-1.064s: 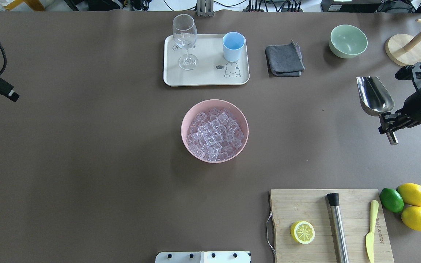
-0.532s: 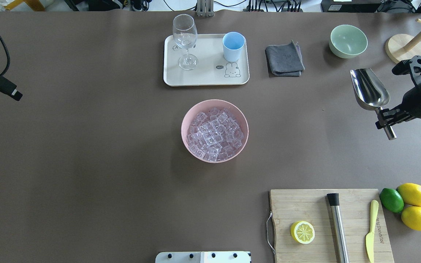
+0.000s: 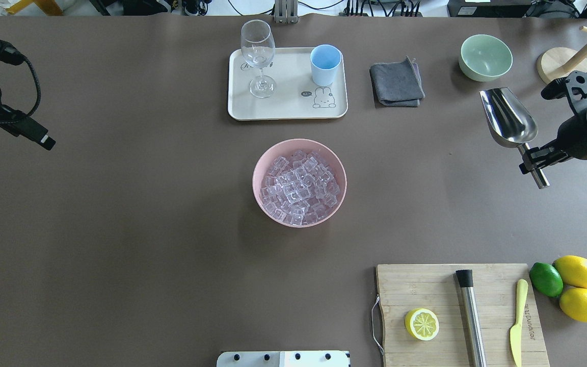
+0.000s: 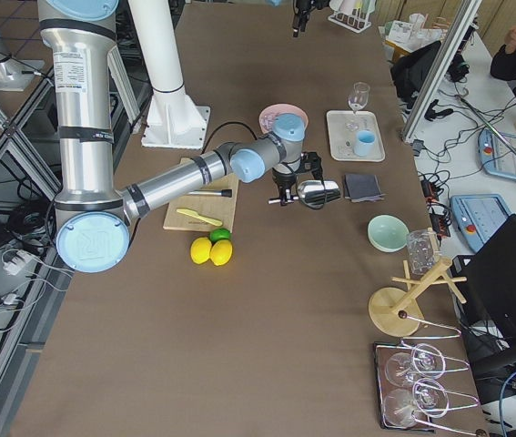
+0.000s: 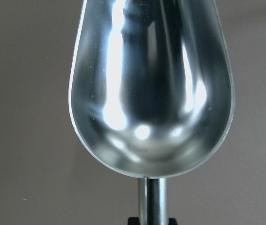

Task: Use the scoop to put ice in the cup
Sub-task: 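Close the right gripper on the scoop handle and lift the scoop, then carry the scoop toward the pink ice bowl while the left gripper approaches the bowl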

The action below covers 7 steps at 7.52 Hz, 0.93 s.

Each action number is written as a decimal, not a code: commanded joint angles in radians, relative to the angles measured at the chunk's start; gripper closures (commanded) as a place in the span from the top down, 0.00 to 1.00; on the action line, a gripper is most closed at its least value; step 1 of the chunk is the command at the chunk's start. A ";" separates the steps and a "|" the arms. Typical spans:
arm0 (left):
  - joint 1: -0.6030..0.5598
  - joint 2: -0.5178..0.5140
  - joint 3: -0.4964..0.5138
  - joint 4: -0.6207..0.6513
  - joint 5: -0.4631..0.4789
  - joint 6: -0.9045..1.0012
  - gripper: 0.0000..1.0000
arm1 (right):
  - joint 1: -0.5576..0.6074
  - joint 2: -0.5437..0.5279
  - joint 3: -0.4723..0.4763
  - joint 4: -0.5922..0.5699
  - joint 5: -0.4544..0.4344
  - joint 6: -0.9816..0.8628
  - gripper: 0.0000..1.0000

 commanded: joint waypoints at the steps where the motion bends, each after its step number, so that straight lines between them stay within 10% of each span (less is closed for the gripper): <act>1: 0.084 -0.053 -0.009 -0.039 0.021 0.000 0.98 | 0.000 0.002 0.004 0.000 -0.001 -0.030 0.00; 7: 0.211 -0.129 -0.005 -0.288 0.030 0.003 0.98 | -0.003 -0.050 0.186 -0.030 -0.039 -0.419 0.00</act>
